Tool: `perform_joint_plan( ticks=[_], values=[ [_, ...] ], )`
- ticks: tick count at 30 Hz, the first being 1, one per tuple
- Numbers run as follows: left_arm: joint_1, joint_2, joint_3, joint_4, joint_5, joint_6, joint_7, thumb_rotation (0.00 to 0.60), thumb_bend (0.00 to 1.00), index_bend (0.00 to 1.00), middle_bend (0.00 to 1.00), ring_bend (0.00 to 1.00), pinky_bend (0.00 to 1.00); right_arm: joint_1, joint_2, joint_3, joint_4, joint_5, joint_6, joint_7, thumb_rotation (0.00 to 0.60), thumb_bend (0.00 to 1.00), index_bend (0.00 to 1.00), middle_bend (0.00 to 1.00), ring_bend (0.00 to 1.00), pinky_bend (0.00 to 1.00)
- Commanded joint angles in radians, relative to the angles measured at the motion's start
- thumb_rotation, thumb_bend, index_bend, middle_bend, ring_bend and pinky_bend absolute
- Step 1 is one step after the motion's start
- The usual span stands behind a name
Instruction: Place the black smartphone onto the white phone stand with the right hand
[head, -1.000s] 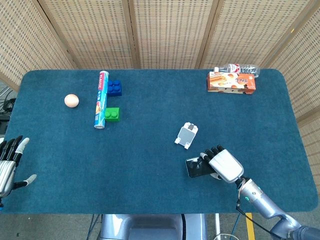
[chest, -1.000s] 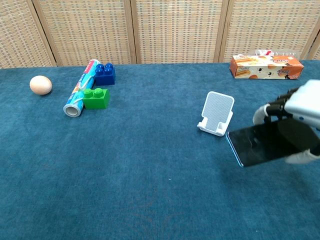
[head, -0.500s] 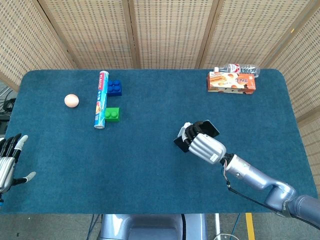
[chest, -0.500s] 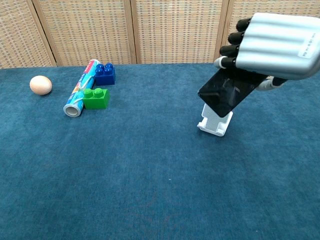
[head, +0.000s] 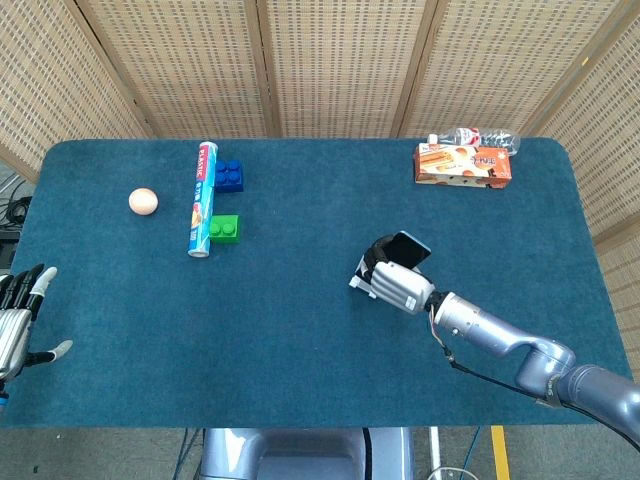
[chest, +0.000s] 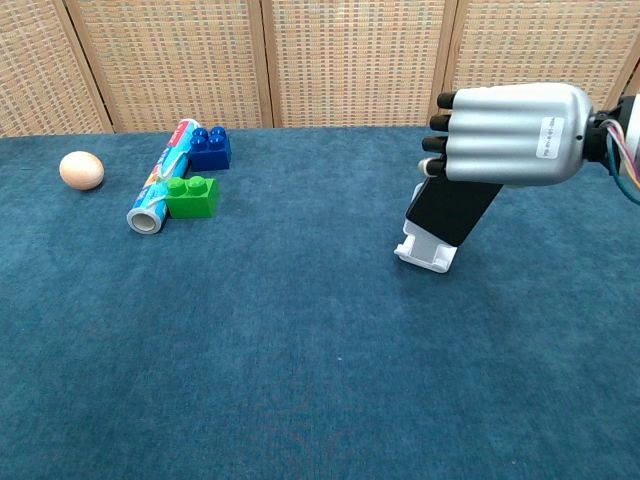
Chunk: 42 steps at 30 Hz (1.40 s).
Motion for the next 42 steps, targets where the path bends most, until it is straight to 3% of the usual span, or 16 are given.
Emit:
perform_joint_plan(
  ticks=[1,28,42],
  values=[
    [-0.001,-0.001,0.0,0.001,-0.001,-0.001,0.001,0.6,0.0,0.0,0.0,0.0,0.0,0.006,-0.011,-0.011,0.013,-0.004,0.009,-0.008,0.6,0.44,0.5,0.51,0.46,0.43],
    [0.0,0.01,0.007,-0.002,0.008,0.004,-0.023,0.6,0.0,0.0,0.0,0.0,0.0,0.034,-0.057,-0.012,-0.026,0.096,-0.12,-0.208,0.6,0.44,0.5,0.5,0.37,0.43],
    [-0.001,0.011,0.008,-0.007,0.004,0.003,-0.02,0.6,0.0,0.0,0.0,0.0,0.0,0.039,-0.075,-0.01,-0.04,0.146,-0.13,-0.243,0.6,0.44,0.5,0.42,0.32,0.43]
  ],
)
